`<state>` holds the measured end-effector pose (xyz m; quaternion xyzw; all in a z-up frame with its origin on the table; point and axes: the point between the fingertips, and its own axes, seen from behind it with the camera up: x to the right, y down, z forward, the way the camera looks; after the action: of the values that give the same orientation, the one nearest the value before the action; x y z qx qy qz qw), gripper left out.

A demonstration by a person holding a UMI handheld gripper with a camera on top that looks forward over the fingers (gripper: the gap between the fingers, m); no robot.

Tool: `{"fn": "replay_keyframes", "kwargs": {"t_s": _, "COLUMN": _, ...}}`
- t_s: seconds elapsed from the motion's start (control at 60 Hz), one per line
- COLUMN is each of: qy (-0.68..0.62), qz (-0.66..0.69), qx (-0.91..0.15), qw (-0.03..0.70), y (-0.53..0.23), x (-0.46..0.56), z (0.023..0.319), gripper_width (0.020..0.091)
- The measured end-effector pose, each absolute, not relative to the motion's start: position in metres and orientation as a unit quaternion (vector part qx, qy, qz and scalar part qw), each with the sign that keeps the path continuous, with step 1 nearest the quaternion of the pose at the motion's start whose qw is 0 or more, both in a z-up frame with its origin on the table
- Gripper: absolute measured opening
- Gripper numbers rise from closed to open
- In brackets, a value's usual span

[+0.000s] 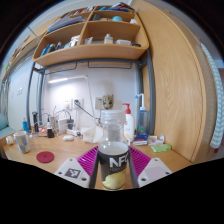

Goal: Pour water

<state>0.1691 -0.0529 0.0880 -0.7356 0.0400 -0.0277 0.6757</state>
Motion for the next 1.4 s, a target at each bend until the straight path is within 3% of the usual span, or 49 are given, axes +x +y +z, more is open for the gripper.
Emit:
{"fn": "replay_keyframes", "kwargs": {"t_s": 0.017, "qy": 0.041, "qz": -0.031, "qx": -0.736, "qw": 0.675, "y": -0.052, "x": 0.171, "z": 0.087, "gripper_width": 0.0459}}
{"fn": "replay_keyframes", "kwargs": {"t_s": 0.033, "qy": 0.042, "qz": -0.034, "qx": -0.735, "qw": 0.676, "y": -0.051, "x": 0.172, "z": 0.087, "gripper_width": 0.0441}}
{"fn": "replay_keyframes", "kwargs": {"t_s": 0.3, "qy": 0.038, "qz": -0.046, "qx": -0.728, "qw": 0.683, "y": -0.049, "x": 0.17, "z": 0.089, "gripper_width": 0.0259}}
{"fn": "replay_keyframes", "kwargs": {"t_s": 0.583, "qy": -0.008, "qz": -0.091, "qx": -0.732, "qw": 0.675, "y": -0.043, "x": 0.154, "z": 0.098, "gripper_width": 0.026}}
{"fn": "replay_keyframes", "kwargs": {"t_s": 0.883, "qy": -0.284, "qz": -0.258, "qx": -0.673, "qw": 0.633, "y": -0.002, "x": 0.027, "z": 0.142, "gripper_width": 0.026}}
{"fn": "replay_keyframes", "kwargs": {"t_s": 1.183, "qy": -0.537, "qz": -0.417, "qx": -0.491, "qw": 0.544, "y": 0.037, "x": -0.111, "z": 0.157, "gripper_width": 0.026}}
{"fn": "replay_keyframes", "kwargs": {"t_s": 1.4, "qy": -0.651, "qz": -0.52, "qx": -0.335, "qw": 0.439, "y": 0.049, "x": -0.163, "z": 0.148, "gripper_width": 0.0279}}
